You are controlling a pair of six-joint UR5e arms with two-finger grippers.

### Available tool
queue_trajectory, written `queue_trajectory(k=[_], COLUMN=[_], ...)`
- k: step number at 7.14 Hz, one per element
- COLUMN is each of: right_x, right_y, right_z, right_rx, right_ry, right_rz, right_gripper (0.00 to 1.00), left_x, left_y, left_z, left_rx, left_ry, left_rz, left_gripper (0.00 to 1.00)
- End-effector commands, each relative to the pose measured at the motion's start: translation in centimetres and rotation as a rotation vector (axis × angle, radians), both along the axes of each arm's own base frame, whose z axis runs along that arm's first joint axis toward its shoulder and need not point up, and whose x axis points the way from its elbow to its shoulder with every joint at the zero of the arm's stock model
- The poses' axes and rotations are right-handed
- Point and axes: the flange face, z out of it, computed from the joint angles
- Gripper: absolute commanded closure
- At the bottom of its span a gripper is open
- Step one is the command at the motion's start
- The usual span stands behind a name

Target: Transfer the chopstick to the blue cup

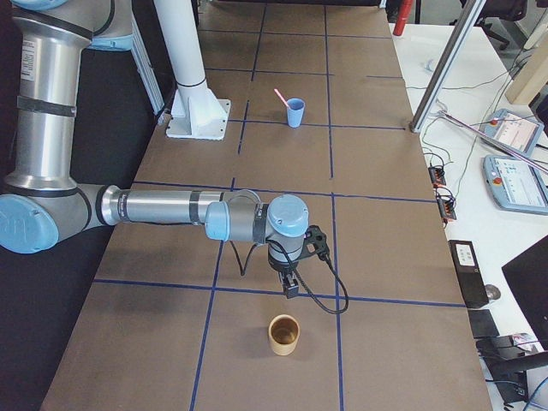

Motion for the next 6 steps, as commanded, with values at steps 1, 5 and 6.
queue_trajectory(k=[1, 5, 6], right_x=[0.2, 1.6, 1.9], right_y=[-0.8, 0.1, 0.0], right_z=[-0.5, 0.3, 0.2], right_rx=[0.010, -0.011, -0.010], right_ry=[0.006, 0.005, 0.009], right_rz=[0.007, 0.043, 0.051], right_gripper=[0.00, 0.00, 0.00], left_x=[0.2, 0.2, 0.3], left_y=[-0.7, -0.7, -0.9], left_z=[-1.1, -3.1, -3.5], left_rx=[0.028, 0.084, 0.088], left_ry=[0.002, -0.004, -0.003], left_rz=[0.009, 0.007, 0.005], left_gripper=[0.00, 0.00, 0.00])
